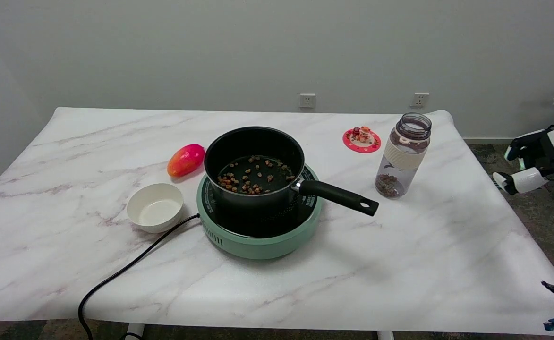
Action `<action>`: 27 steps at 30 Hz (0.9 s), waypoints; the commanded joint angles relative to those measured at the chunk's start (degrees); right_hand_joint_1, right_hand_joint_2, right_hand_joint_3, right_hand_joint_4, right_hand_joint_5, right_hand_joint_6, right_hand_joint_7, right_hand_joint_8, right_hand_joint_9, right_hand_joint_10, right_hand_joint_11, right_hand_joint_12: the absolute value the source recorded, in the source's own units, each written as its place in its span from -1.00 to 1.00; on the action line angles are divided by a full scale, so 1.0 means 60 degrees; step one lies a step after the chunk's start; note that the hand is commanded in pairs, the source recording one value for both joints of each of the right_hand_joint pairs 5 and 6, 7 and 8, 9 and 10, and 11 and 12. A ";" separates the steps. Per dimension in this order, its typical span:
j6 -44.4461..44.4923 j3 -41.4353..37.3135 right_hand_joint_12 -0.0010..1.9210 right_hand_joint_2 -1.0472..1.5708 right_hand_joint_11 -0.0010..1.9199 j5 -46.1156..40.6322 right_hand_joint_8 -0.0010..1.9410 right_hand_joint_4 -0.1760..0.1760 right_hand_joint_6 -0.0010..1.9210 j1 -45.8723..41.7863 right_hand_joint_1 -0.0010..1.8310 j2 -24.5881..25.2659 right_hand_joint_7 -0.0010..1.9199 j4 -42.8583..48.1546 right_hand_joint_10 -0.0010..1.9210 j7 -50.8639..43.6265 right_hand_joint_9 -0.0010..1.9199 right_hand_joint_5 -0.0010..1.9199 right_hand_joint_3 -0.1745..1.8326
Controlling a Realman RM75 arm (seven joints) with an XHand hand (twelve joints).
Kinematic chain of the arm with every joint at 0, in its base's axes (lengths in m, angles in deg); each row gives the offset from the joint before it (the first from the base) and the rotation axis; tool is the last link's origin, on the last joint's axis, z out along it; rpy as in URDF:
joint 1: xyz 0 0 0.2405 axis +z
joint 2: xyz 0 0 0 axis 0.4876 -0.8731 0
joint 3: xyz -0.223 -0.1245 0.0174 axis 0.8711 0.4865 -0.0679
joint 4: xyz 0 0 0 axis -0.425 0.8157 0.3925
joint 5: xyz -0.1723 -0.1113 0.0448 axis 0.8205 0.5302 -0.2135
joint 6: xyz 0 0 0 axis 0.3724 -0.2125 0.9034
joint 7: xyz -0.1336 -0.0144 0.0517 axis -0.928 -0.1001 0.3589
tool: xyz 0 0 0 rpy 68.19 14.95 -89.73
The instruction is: Pick up the bottle.
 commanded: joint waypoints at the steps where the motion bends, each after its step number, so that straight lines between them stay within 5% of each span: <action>1: -0.0145 0.0430 -0.25 -0.28 -0.25 0.0326 0.60 0.00 0.31 -0.0100 0.41 -0.0025 0.62 0.0328 0.44 0.0268 0.44 0.31 0.54; 12: -0.0102 0.0215 -0.24 -0.34 -0.24 0.0246 0.51 0.00 0.27 -0.0978 0.41 -0.0037 0.53 0.0260 0.40 0.0926 0.41 0.27 0.64; 13: -0.0165 0.0191 -0.24 -0.38 -0.24 0.0234 0.49 0.00 0.20 -0.1031 0.41 -0.0063 0.51 0.0248 0.39 0.1205 0.39 0.20 0.69; 15: -0.0197 0.0110 -0.25 -0.58 -0.25 0.0220 0.30 0.00 -0.24 -0.1062 0.44 -0.0065 0.32 0.0168 0.20 0.1663 0.20 -0.24 0.75; 18: -0.0197 -0.0167 -0.25 -0.69 -0.25 0.0220 0.10 0.00 -0.65 -0.1076 0.49 -0.0038 0.11 0.0101 -0.03 0.2022 -0.03 -0.65 0.55; 27: -0.0369 -0.0560 -0.29 -0.85 -0.29 0.0311 -0.33 0.00 -0.67 -0.0958 0.50 -0.0077 -0.33 0.0924 -0.38 0.5012 -0.38 -0.67 0.39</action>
